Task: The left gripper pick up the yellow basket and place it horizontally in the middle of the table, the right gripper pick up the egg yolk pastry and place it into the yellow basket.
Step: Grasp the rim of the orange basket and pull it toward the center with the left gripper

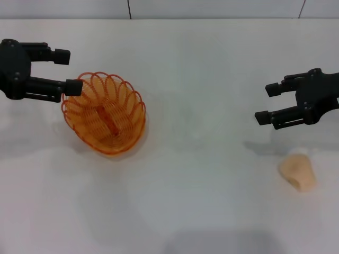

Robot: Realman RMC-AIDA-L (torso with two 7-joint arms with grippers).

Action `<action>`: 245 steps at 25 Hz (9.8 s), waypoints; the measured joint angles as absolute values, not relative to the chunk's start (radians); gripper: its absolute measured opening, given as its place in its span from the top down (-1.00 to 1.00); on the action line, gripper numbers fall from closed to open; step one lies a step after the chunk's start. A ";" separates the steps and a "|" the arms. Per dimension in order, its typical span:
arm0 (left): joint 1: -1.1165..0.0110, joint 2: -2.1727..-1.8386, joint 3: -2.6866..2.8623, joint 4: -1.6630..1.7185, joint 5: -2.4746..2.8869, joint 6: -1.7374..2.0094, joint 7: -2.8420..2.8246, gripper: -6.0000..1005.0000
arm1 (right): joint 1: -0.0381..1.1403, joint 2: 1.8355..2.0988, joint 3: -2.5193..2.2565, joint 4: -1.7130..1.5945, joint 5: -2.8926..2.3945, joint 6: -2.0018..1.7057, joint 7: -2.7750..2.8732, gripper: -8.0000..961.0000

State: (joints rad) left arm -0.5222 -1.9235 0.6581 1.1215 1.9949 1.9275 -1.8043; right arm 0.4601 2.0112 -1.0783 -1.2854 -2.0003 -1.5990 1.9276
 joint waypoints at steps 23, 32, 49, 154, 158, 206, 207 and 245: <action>-0.519 -1.926 0.658 1.121 2.001 1.918 -1.800 -0.72 | 0.460 2.010 -1.078 -1.285 -2.000 -1.596 1.932 -0.62; -0.527 -1.869 0.557 1.118 2.133 1.855 -1.808 -0.70 | 0.460 2.012 -1.077 -1.285 -1.999 -1.582 1.935 -0.62; -0.603 -1.814 0.473 1.120 2.495 1.640 -1.820 -0.68 | 0.461 2.012 -1.064 -1.283 -1.949 -1.554 1.950 -0.62; -0.793 -1.919 0.777 0.667 2.543 1.227 -1.757 -0.52 | 0.478 2.010 -1.003 -1.273 -1.922 -1.565 1.963 -0.60; -0.812 -1.917 0.777 0.669 2.593 1.217 -1.747 -0.51 | 0.476 2.010 -1.002 -1.272 -1.922 -1.565 1.963 -0.60; -0.806 -2.003 0.793 0.653 2.577 1.145 -1.695 -0.44 | 0.479 2.011 -1.009 -1.278 -1.919 -1.556 1.987 -0.59; -0.806 -2.002 0.793 0.653 2.577 1.143 -1.695 -0.44 | 0.479 2.011 -1.009 -1.279 -1.919 -1.556 1.988 -0.59; -0.804 -1.998 0.793 0.634 2.577 1.085 -1.704 0.51 | 0.488 2.011 -1.009 -1.282 -1.919 -1.558 1.994 -0.59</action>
